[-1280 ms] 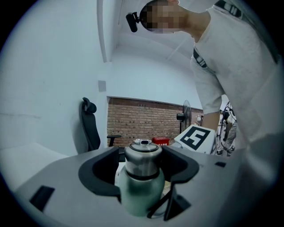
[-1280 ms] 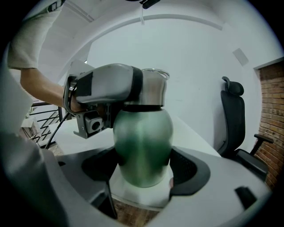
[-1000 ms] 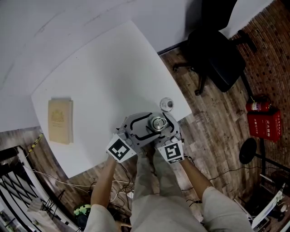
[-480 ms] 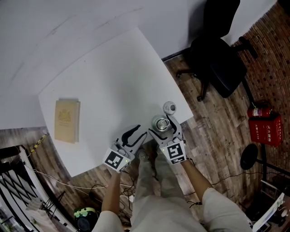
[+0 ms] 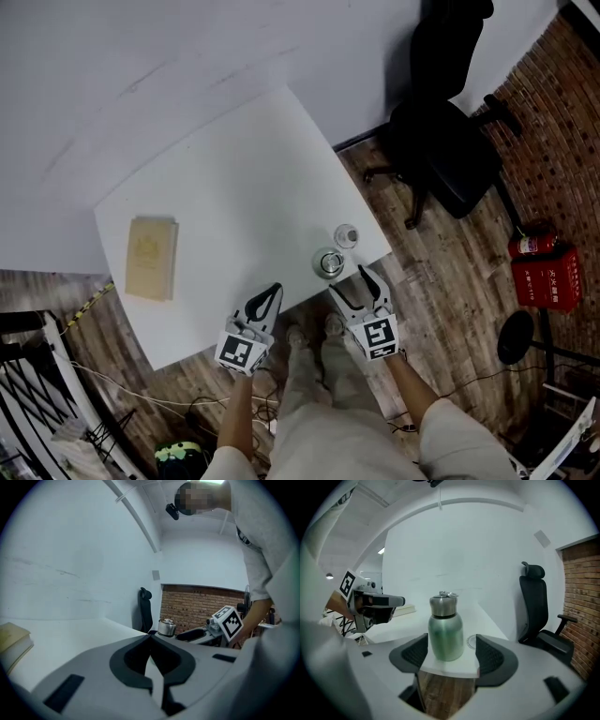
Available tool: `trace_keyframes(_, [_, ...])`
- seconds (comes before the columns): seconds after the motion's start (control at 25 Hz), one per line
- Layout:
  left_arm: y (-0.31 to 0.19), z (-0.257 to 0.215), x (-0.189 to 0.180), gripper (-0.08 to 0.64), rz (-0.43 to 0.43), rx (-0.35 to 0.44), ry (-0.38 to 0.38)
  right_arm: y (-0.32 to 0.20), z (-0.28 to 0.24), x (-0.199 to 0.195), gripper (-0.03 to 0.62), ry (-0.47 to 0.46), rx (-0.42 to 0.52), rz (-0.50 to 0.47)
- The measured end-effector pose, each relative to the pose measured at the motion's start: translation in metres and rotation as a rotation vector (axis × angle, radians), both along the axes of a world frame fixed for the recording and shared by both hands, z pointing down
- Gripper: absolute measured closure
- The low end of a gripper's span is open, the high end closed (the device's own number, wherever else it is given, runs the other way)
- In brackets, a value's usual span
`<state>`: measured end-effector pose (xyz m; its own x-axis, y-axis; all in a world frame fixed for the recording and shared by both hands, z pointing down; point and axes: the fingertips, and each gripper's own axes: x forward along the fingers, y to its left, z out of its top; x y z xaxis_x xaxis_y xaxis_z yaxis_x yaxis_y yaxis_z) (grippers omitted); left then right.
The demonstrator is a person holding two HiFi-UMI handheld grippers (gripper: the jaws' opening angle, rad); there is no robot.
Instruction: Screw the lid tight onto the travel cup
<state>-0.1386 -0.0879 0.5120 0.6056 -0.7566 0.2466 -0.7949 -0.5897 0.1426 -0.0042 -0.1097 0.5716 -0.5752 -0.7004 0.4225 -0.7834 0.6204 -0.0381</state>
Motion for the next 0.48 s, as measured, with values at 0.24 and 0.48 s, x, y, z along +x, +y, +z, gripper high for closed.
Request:
trace_keyframes(0.24, [0.017,-0.023,-0.005,0.552,-0.052,0.006,-0.018,0.013,-0.039,0.032,0.383,-0.015,0.042,0.074])
trace_keyframes(0.48, [0.034,-0.051,-0.007,0.552,-0.084,0.006,-0.024,0.027,-0.079,0.062,0.503,-0.011,0.069,0.139])
